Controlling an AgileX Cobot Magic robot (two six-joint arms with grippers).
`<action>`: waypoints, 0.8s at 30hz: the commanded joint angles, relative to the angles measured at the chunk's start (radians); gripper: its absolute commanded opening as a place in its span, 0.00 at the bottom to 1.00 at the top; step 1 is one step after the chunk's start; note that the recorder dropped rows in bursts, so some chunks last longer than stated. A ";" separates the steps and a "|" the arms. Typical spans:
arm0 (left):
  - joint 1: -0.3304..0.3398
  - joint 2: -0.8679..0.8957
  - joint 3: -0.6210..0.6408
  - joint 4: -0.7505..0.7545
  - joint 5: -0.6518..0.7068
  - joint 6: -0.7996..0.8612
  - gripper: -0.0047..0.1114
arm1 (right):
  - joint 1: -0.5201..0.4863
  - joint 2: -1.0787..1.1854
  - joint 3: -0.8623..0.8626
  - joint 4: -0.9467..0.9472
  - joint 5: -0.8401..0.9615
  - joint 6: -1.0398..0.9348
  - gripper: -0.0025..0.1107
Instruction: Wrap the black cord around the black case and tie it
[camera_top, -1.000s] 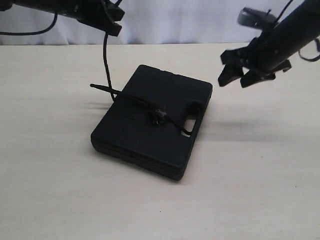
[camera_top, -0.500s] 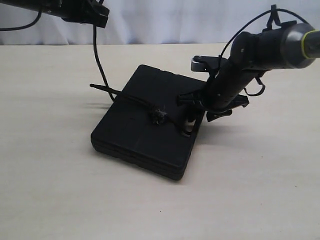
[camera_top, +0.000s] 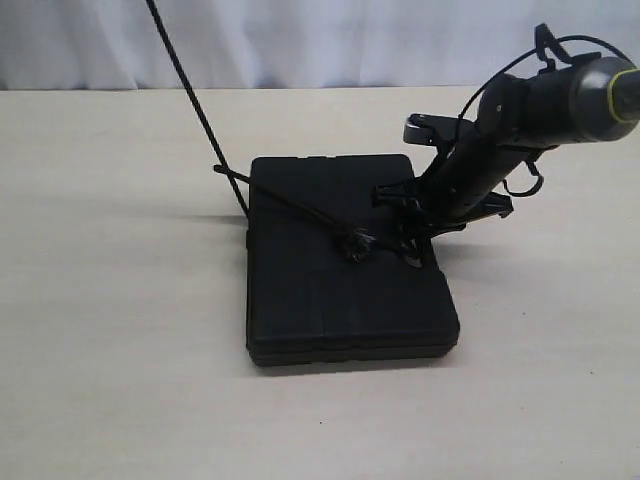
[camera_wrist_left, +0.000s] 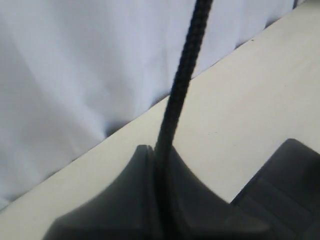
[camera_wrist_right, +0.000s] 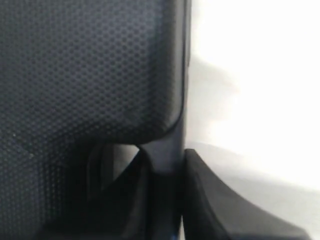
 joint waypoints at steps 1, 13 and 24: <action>0.074 -0.018 0.025 0.181 -0.045 -0.164 0.04 | -0.040 0.000 0.005 -0.008 0.005 -0.012 0.06; 0.300 -0.018 0.352 0.289 -0.290 -0.251 0.04 | -0.102 0.000 0.006 0.013 -0.051 -0.012 0.06; 0.426 -0.014 0.534 0.281 -0.520 -0.277 0.04 | -0.111 0.003 0.006 0.045 -0.082 -0.012 0.06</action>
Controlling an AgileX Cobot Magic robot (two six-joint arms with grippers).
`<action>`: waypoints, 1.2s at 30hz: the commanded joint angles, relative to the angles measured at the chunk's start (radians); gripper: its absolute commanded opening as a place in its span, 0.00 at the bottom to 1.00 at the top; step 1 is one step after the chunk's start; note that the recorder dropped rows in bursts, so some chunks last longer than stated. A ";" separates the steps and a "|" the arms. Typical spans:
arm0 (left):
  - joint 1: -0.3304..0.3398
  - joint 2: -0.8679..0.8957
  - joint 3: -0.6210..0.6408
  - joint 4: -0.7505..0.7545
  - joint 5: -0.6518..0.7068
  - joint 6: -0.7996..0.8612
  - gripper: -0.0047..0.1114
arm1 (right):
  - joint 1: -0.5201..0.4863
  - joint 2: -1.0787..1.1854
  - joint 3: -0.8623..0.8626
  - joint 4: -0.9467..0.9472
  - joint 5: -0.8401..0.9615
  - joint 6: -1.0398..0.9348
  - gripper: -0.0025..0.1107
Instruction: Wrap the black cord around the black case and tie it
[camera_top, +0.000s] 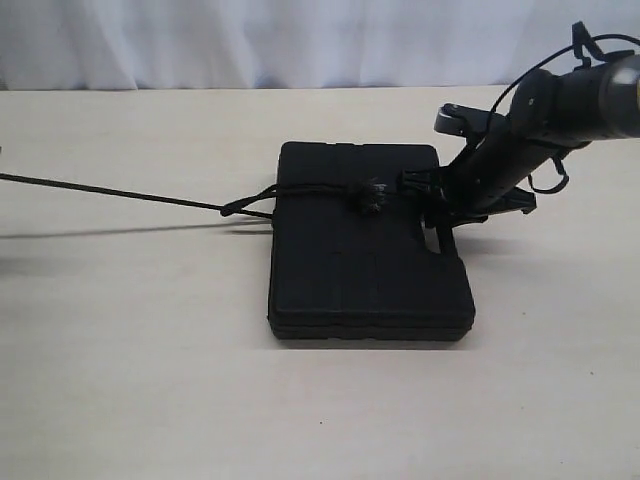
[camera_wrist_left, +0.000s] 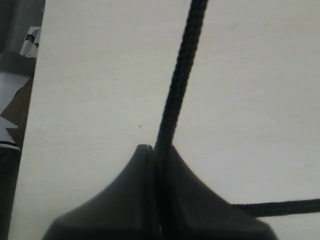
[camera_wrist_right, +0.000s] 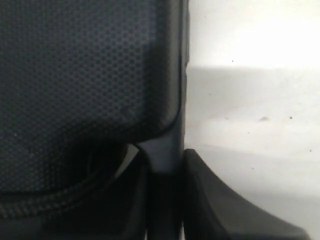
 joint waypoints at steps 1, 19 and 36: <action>0.054 -0.007 0.002 0.002 -0.100 -0.009 0.04 | -0.026 0.000 0.006 0.008 -0.047 0.009 0.06; 0.134 -0.005 0.002 -0.017 -0.101 -0.010 0.04 | -0.130 0.005 0.006 0.105 -0.027 -0.114 0.06; 0.134 -0.005 -0.006 -0.017 -0.115 -0.002 0.62 | -0.020 0.005 0.006 0.517 -0.097 -0.349 0.06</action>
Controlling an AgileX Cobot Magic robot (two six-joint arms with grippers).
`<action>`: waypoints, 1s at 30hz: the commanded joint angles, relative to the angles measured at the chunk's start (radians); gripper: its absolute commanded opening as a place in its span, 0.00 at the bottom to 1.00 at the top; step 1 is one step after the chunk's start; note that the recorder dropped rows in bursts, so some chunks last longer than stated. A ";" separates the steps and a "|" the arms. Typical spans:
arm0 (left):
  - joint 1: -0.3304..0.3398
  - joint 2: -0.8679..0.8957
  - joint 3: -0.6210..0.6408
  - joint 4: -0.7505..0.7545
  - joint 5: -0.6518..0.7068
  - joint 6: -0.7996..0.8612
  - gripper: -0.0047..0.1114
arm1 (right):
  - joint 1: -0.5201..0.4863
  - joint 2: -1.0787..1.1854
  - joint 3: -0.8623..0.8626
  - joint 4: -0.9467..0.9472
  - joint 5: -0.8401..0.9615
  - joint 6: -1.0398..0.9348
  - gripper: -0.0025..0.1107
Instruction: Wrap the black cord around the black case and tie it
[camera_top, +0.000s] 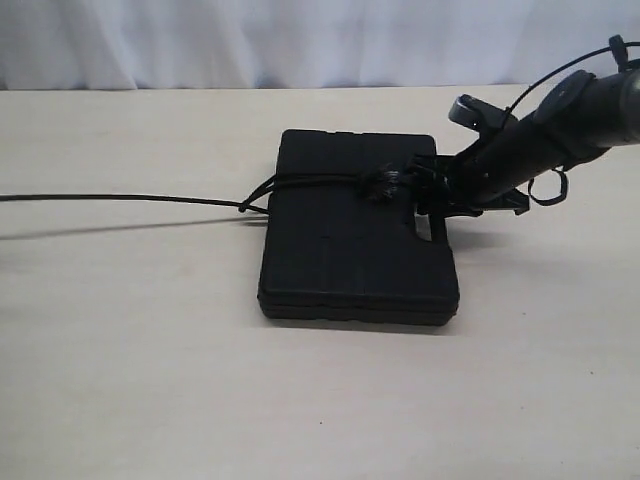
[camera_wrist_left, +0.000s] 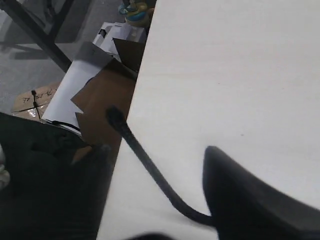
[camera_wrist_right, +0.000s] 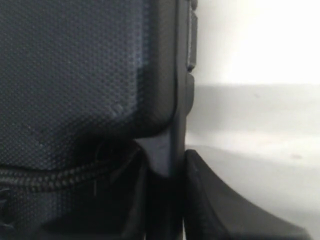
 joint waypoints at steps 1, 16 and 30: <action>0.000 -0.005 -0.027 -0.001 0.026 -0.003 0.64 | 0.047 -0.014 -0.007 0.113 -0.061 0.001 0.06; -0.302 -0.044 -0.280 -0.002 0.477 -0.147 0.30 | 0.088 -0.020 -0.008 0.224 -0.052 -0.107 0.49; -0.520 -0.187 -0.393 0.431 0.852 -0.608 0.04 | 0.011 -0.373 -0.118 -0.652 0.521 0.227 0.06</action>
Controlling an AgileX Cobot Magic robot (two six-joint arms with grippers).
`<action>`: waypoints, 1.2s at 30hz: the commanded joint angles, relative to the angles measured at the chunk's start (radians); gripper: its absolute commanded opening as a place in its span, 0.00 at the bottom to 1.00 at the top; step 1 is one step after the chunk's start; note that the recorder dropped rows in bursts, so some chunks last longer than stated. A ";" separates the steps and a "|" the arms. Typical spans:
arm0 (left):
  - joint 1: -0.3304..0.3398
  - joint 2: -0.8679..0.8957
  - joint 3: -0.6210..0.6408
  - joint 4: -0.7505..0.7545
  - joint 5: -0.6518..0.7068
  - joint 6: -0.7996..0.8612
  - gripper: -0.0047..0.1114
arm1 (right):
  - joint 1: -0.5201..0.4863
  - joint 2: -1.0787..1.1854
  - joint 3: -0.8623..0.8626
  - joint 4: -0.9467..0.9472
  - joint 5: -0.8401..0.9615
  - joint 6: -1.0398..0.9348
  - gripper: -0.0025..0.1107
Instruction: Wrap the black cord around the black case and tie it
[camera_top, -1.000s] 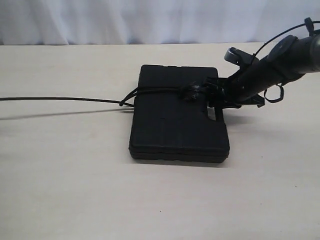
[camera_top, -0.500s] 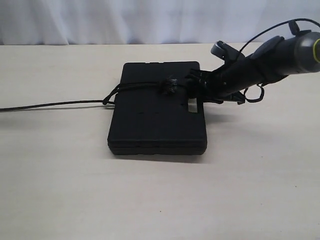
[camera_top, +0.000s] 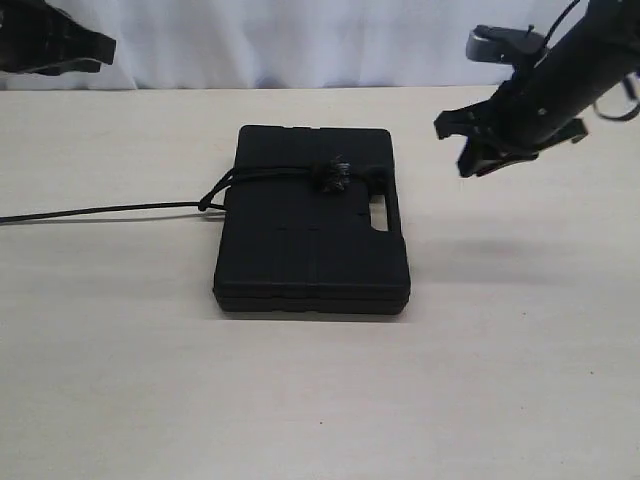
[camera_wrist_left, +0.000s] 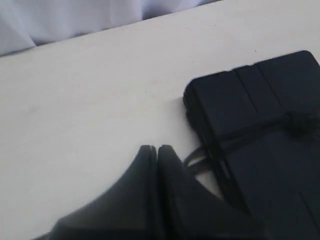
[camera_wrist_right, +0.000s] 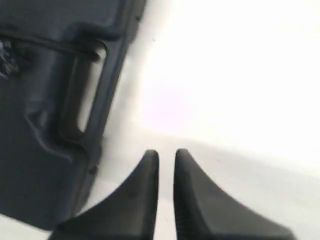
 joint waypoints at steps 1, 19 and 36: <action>-0.063 -0.058 -0.105 0.338 0.387 -0.307 0.04 | 0.008 -0.179 -0.002 -0.188 0.199 0.076 0.06; -0.080 -0.984 0.636 0.091 -0.430 -0.319 0.04 | 0.008 -1.162 0.954 -0.181 -0.569 0.029 0.06; -0.080 -1.159 0.873 0.090 -0.542 -0.319 0.04 | 0.077 -1.505 1.192 -0.141 -0.609 0.029 0.06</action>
